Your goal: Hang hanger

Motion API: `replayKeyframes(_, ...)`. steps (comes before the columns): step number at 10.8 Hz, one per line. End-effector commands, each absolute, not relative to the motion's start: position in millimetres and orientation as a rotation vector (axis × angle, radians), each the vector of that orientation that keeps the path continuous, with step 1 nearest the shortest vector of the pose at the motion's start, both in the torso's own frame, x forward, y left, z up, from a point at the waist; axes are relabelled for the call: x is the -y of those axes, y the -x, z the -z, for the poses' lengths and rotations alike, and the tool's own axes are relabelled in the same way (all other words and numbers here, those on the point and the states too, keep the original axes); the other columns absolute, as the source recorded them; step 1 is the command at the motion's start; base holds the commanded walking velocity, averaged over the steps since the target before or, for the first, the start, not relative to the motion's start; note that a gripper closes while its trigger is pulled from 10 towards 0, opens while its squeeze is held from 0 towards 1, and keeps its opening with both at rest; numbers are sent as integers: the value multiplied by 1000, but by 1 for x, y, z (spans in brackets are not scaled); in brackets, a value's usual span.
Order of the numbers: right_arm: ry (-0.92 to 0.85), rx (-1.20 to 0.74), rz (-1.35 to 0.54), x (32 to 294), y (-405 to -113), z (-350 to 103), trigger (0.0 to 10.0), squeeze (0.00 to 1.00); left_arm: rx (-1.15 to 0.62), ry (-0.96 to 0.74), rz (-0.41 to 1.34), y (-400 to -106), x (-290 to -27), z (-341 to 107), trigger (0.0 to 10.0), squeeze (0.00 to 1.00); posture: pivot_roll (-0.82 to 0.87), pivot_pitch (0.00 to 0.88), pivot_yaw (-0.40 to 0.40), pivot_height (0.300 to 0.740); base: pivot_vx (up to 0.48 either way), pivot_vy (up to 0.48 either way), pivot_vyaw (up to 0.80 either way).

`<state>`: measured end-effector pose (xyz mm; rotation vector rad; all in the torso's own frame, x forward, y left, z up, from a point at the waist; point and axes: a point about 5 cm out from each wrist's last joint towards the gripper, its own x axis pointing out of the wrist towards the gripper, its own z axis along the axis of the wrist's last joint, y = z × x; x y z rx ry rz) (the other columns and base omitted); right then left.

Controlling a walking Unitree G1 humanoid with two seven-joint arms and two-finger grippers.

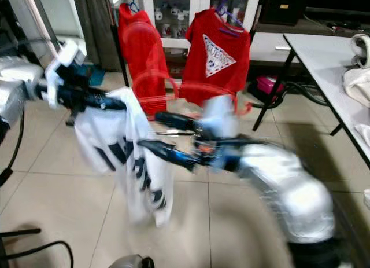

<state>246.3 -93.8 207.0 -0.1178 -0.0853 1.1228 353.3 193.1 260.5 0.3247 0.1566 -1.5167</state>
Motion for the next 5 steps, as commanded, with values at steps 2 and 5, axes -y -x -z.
replayKeyframes(2, 176, 68, -968, 85, -258, -195, 10000, 1000, -71, -350, 1539, -351, -190, -289, 0, 0, -73, 21, 72, 740, 0, 0, 0)
replayKeyframes(5, 199, 42, -828, 77, -266, -184, 10000, 0, -31, -331, 1549, -347, -188, -303, 0, 0, -58, 49, 70, 740, 0, 0, 0)
